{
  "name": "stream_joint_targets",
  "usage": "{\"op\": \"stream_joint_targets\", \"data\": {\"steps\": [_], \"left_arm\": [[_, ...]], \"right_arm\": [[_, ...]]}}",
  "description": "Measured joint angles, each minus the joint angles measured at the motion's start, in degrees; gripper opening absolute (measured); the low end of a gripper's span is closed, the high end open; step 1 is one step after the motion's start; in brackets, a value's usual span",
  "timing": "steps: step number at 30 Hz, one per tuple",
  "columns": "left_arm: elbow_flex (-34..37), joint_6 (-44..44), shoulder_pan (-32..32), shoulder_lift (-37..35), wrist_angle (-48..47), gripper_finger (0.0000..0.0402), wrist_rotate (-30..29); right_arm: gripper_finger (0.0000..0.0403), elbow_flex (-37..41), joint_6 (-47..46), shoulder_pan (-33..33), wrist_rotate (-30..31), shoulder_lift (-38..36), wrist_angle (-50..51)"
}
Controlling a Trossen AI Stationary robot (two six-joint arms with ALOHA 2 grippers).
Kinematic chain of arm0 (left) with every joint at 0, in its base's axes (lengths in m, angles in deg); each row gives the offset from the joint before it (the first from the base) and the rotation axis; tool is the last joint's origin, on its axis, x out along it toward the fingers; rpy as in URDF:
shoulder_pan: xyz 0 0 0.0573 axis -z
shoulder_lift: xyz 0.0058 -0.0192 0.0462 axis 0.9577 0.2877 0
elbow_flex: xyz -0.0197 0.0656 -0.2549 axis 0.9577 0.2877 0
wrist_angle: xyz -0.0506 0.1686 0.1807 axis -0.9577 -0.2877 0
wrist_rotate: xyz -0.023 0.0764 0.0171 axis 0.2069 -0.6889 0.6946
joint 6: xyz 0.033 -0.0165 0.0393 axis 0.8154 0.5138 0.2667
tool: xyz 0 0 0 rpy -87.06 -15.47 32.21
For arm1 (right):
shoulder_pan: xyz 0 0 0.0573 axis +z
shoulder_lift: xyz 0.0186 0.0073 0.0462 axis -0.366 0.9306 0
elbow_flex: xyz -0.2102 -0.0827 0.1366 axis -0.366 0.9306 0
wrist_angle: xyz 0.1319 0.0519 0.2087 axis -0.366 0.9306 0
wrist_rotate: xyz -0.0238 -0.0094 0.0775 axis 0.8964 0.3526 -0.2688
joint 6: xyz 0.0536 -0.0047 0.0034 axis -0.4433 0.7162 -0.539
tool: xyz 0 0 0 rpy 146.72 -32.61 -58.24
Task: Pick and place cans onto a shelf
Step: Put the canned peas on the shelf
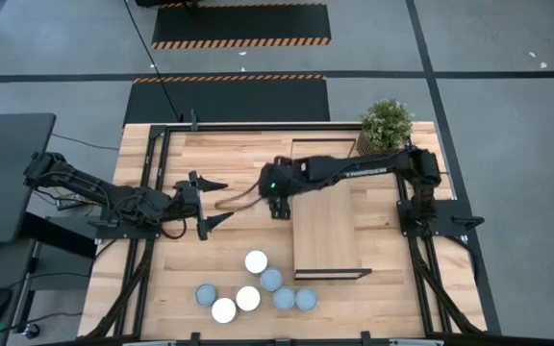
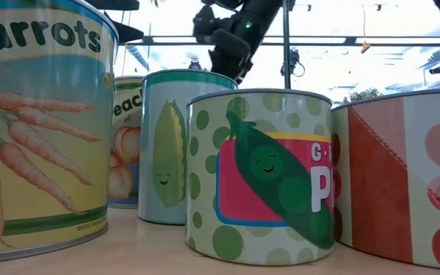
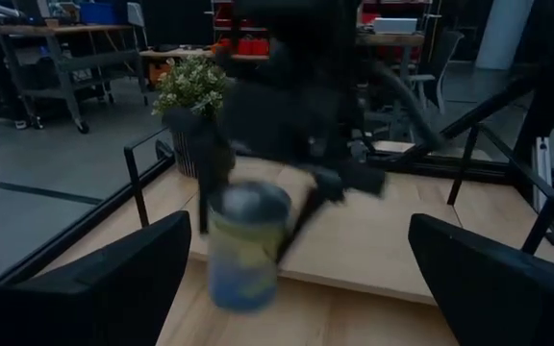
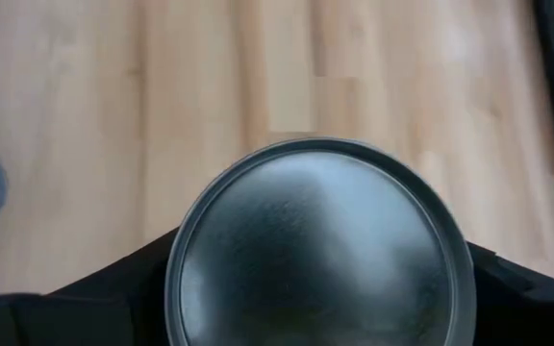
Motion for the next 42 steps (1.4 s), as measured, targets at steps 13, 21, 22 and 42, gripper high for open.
{"op": "stream_joint_targets", "data": {"steps": [13,21,22,42], "left_arm": [[0.0,0.0,0.0,0.0,0.1,0.0396,-0.5],[0.0,-0.9,0.0,0.0,0.1,0.0396,-0.5],[0.0,-0.9,0.0,0.0,0.1,0.0396,-0.5],[0.0,-1.5,0.0,0.0,-1.2,0.0396,-0.5]], "right_arm": [[0.0327,21.1,-13.3,-2.1,8.5,-18.5,-6.2],[0.0327,30.0,-27.3,-6.6,9.8,-23.0,-5.9],[0.0327,30.6,-28.2,-7.2,9.5,-23.0,-5.7],[0.0398,31.1,-27.1,-10.8,6.2,-20.8,-5.6]]}}
